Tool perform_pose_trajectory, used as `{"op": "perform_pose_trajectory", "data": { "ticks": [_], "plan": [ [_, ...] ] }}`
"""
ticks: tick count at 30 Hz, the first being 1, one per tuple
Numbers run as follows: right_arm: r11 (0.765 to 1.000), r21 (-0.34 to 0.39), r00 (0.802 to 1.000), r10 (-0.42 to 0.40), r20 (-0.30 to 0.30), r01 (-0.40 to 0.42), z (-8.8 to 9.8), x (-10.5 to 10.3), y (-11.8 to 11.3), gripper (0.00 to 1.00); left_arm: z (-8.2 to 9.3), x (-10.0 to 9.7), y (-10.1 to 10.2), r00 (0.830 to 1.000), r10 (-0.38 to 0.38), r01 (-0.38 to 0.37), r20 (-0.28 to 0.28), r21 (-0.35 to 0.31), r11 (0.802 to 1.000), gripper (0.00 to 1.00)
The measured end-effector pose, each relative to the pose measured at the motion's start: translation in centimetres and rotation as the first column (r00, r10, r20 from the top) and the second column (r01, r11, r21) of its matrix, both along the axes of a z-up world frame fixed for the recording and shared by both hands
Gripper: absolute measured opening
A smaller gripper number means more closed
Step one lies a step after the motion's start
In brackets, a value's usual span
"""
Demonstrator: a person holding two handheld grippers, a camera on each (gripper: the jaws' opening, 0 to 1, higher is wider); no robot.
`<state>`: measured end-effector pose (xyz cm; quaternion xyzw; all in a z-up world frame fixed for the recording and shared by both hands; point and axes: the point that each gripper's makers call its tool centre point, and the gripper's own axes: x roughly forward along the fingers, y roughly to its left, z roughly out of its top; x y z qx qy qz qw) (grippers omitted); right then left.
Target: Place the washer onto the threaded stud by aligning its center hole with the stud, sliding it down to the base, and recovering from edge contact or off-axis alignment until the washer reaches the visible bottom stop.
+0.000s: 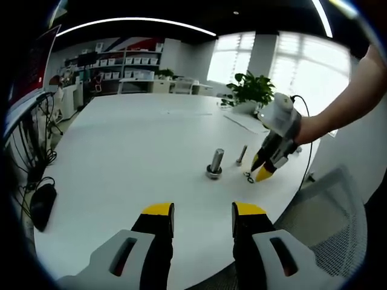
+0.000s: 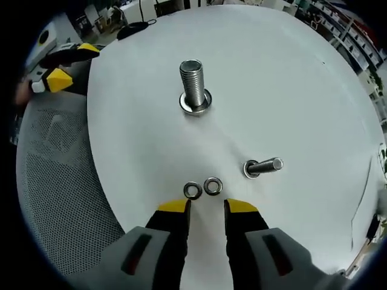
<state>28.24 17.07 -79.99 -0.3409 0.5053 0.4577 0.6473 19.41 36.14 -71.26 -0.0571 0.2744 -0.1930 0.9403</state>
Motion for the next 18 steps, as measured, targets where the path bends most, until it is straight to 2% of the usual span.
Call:
{"op": "perform_pose_trajectory", "data": {
  "ticks": [18],
  "plan": [
    [1.000, 0.017, 1.000, 0.009, 0.005, -0.009, 0.0, -1.3, 1.1, 0.25, 0.1, 0.0, 0.1, 1.000, 0.003, -0.003, 0.001, 0.002, 1.000, 0.36]
  ]
}}
